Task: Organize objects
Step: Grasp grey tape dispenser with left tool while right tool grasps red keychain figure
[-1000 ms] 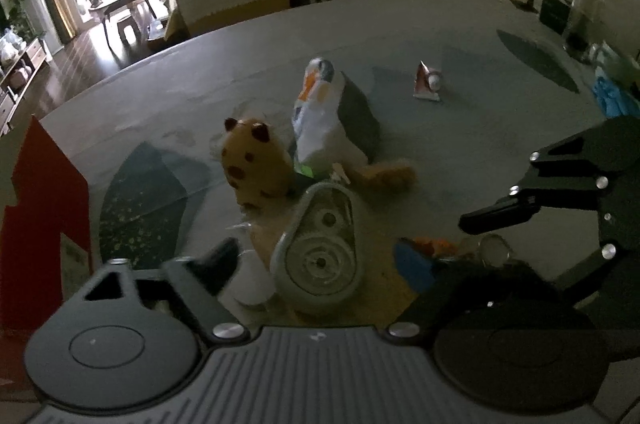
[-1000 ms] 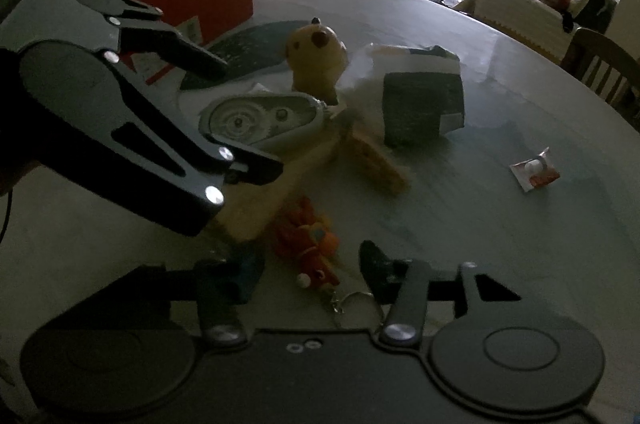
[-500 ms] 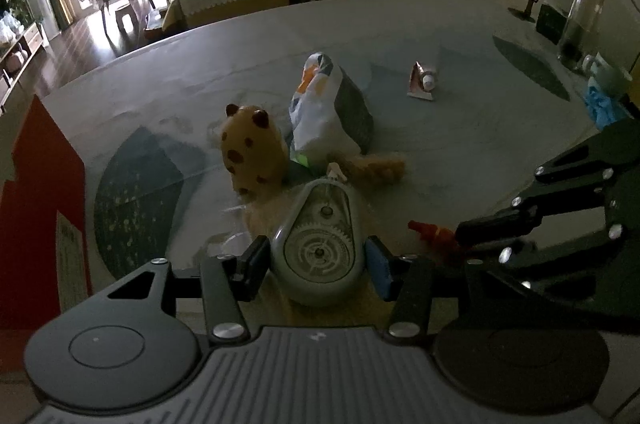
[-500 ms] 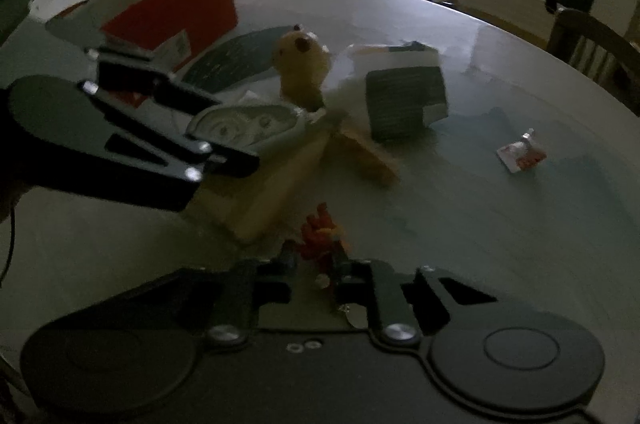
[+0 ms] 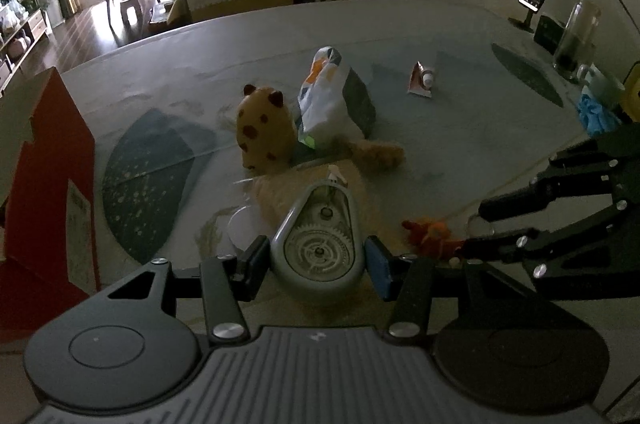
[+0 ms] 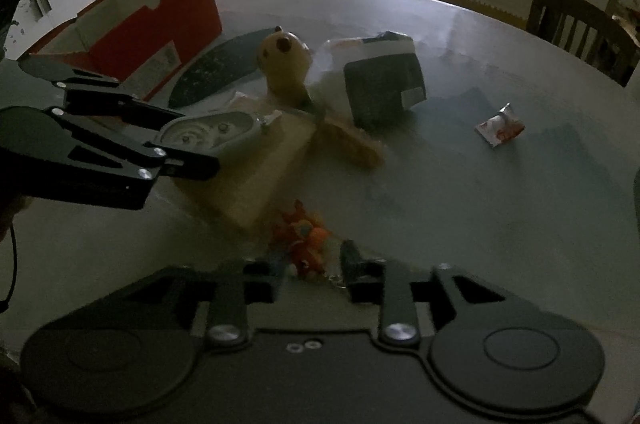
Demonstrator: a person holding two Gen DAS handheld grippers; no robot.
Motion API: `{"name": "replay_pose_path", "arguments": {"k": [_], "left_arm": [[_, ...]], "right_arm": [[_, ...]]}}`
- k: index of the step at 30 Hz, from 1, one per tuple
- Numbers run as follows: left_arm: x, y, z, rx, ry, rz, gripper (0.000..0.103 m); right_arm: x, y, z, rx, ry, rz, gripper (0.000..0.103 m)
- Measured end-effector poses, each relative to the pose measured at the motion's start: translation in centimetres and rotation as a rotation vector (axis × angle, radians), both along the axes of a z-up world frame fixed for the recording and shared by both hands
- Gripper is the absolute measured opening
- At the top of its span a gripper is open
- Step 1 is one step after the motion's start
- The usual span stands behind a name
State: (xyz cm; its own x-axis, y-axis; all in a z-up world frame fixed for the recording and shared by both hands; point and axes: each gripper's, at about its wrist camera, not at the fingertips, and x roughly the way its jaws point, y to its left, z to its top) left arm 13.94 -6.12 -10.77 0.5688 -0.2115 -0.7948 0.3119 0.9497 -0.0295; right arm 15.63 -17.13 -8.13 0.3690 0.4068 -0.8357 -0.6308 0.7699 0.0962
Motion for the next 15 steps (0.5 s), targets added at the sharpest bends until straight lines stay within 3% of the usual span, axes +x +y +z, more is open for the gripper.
{"name": "replay_pose_path", "arguments": {"k": [5, 15], "left_arm": [[0.0, 0.0, -0.4, 0.01, 0.005, 0.002, 0.051], [0.2, 0.0, -0.7, 0.009, 0.013, 0.002, 0.051]], "right_arm": [[0.6, 1.3, -1.3, -0.044, 0.011, 0.035, 0.046], [0.8, 3.0, -2.5, -0.093, -0.018, 0.099, 0.041]]}}
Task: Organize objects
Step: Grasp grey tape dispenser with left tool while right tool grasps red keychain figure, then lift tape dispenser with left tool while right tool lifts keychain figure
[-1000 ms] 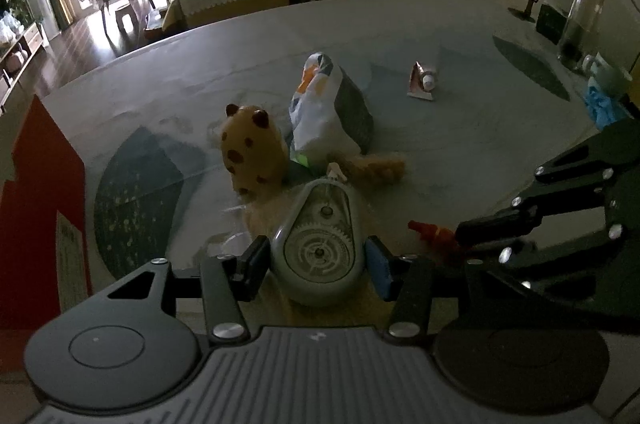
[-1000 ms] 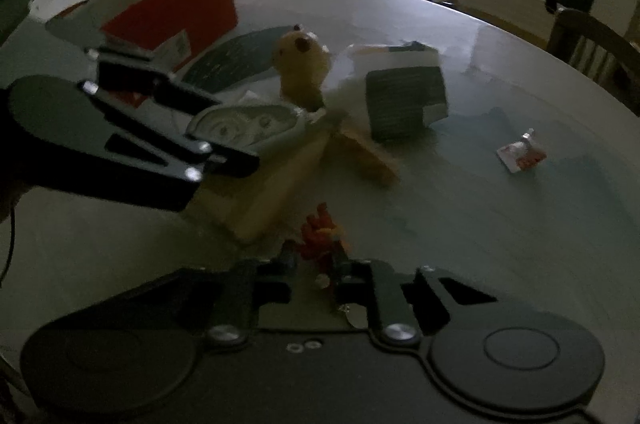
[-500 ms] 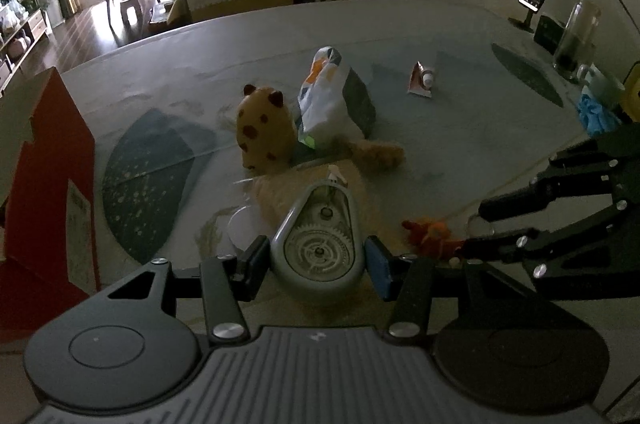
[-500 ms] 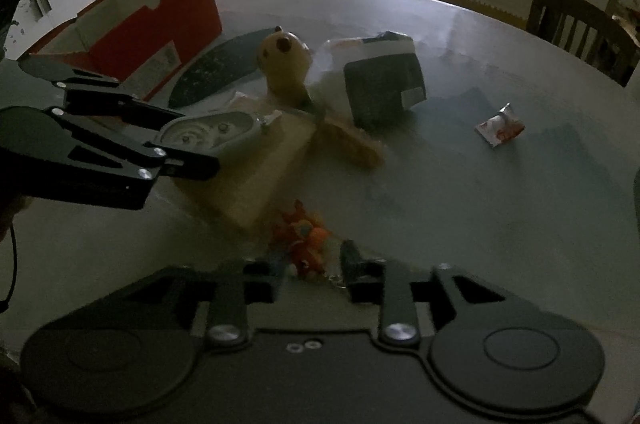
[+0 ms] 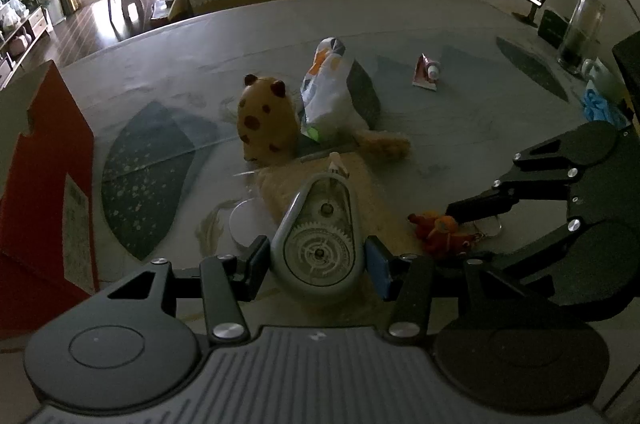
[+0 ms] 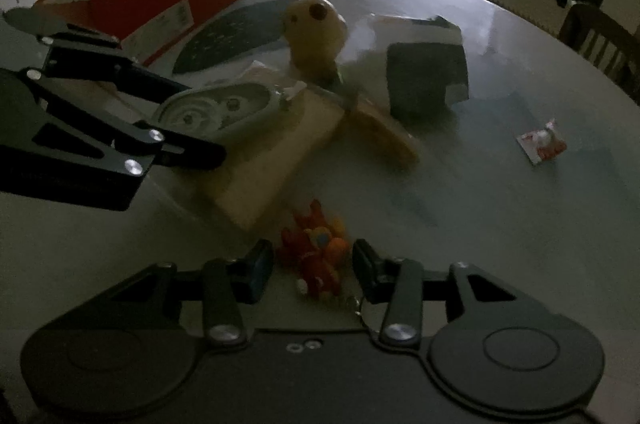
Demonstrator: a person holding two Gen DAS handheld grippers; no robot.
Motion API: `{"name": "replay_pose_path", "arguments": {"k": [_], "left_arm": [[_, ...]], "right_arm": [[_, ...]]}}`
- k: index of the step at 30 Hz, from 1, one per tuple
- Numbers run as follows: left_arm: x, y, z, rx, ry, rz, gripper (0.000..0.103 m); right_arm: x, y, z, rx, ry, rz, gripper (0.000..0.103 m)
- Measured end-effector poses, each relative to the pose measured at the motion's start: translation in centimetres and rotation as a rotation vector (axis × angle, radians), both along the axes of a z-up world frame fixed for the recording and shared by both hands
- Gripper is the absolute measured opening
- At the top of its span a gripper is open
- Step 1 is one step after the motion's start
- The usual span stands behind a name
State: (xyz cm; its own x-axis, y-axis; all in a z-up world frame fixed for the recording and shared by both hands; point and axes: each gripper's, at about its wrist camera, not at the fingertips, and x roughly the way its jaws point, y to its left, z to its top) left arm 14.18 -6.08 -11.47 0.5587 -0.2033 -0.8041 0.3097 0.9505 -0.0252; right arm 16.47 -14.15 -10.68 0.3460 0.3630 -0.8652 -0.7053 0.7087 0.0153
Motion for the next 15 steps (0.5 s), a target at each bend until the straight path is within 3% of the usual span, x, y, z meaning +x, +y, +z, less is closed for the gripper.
{"name": "replay_pose_path", "arguments": {"k": [15], "left_arm": [[0.9, -1.2, -0.6, 0.044, 0.008, -0.062, 0.051]], "right_arm": [[-1.1, -1.2, 1.0, 0.009, 0.009, -0.054, 0.039]]}}
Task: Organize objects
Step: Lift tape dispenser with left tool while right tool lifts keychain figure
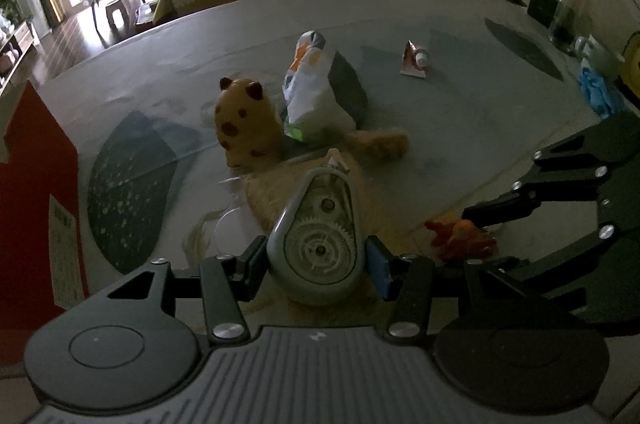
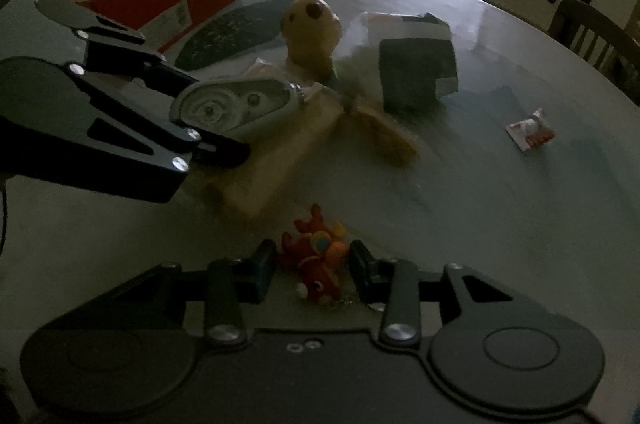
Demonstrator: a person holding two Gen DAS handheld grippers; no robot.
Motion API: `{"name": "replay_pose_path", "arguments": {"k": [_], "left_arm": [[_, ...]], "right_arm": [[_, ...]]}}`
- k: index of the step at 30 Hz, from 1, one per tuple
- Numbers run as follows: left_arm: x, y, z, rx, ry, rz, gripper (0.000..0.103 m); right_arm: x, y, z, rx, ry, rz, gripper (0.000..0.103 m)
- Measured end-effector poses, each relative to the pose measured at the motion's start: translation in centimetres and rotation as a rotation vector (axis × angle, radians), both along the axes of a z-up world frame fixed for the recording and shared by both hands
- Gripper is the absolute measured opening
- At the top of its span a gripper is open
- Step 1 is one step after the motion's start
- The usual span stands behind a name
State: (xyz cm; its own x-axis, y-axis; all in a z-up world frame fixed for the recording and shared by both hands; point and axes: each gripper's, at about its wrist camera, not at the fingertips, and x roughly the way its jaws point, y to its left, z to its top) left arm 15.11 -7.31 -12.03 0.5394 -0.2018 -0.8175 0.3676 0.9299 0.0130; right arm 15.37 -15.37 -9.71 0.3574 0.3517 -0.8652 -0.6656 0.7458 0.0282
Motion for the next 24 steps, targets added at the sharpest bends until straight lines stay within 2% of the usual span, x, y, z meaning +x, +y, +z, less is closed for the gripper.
{"name": "replay_pose_path", "arguments": {"k": [6, 15, 24], "left_arm": [[-0.5, 0.1, 0.2, -0.008, -0.02, -0.001, 0.05], [-2.6, 2.5, 1.9, -0.117, -0.032, 0.031, 0.05], [-4.3, 7.0, 4.8, -0.212, -0.064, 0.058, 0.05]], "right_arm": [[-0.7, -1.2, 2.0, 0.041, 0.002, -0.059, 0.039], [-2.3, -1.9, 6.1, 0.113, -0.014, -0.138, 0.039], [-2.7, 1.0, 9.3, 0.161, -0.02, -0.158, 0.039]]}}
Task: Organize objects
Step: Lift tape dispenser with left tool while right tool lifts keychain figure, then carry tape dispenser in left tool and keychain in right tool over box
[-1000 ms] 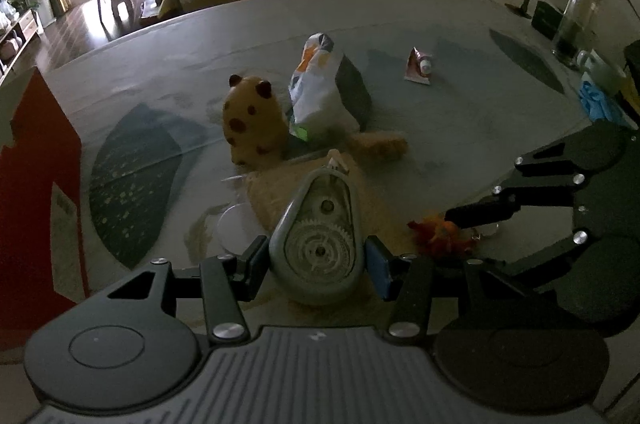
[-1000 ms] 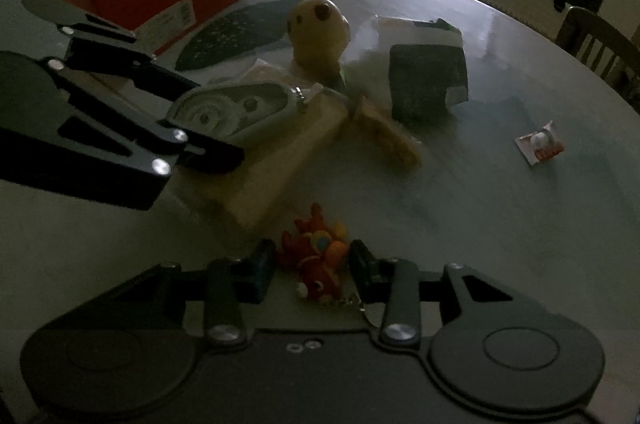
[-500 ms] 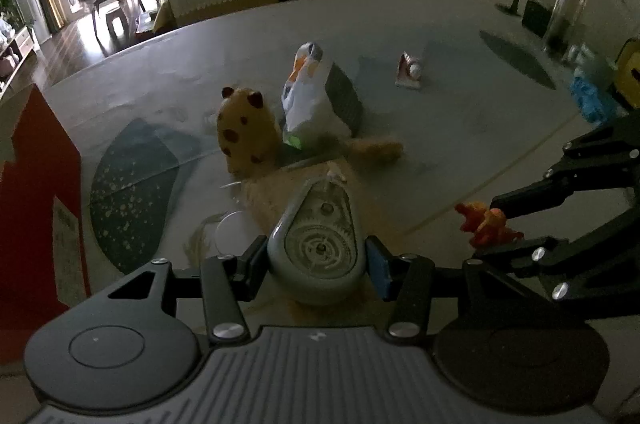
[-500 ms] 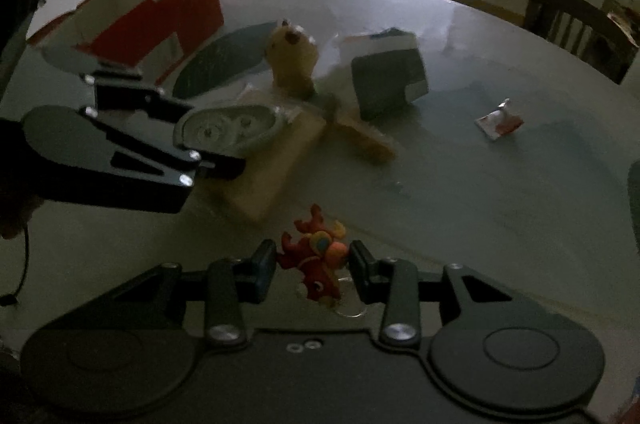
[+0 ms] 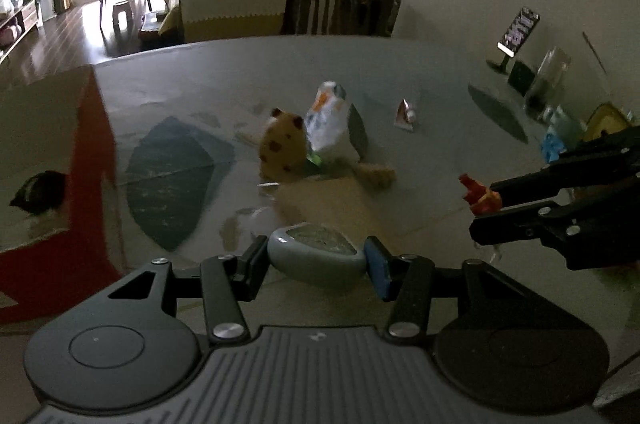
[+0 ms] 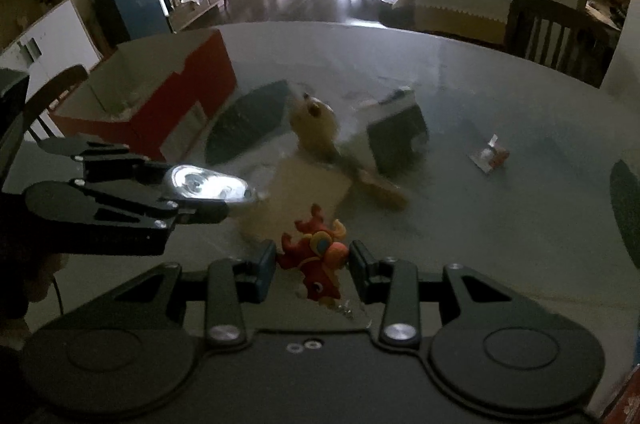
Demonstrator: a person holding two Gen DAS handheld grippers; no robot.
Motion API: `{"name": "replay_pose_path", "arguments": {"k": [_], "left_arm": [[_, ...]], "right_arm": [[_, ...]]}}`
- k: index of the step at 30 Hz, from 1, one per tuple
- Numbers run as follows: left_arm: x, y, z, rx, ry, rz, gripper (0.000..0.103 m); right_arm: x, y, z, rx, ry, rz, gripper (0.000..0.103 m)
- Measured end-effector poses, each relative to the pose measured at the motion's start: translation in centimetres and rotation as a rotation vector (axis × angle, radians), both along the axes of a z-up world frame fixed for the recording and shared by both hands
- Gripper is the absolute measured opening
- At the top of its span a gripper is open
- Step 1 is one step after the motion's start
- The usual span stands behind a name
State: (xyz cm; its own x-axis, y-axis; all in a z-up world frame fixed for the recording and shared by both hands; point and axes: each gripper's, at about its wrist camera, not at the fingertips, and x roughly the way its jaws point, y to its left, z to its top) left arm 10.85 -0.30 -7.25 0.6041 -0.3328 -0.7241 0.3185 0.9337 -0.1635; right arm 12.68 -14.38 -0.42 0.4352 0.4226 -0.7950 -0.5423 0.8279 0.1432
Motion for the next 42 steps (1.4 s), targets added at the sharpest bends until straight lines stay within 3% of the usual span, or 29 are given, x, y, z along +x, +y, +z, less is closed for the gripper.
{"name": "replay_pose_path", "arguments": {"k": [19, 33, 42], "left_arm": [[-1.4, 12.7, 5.4, -0.082, -0.106, 0.047, 0.05], [0.3, 23.0, 7.5, -0.032, -0.183, 0.138, 0.05], [3.2, 27.8, 5.9, 0.032, -0.168, 0.192, 0.05]], "right_arm": [[-0.7, 13.8, 4.9, -0.019, -0.08, 0.101, 0.039], [1.6, 25.4, 6.3, -0.031, -0.133, 0.197, 0.039], [3.3, 31.5, 4.8, -0.08, -0.146, 0.25, 0.039]]}}
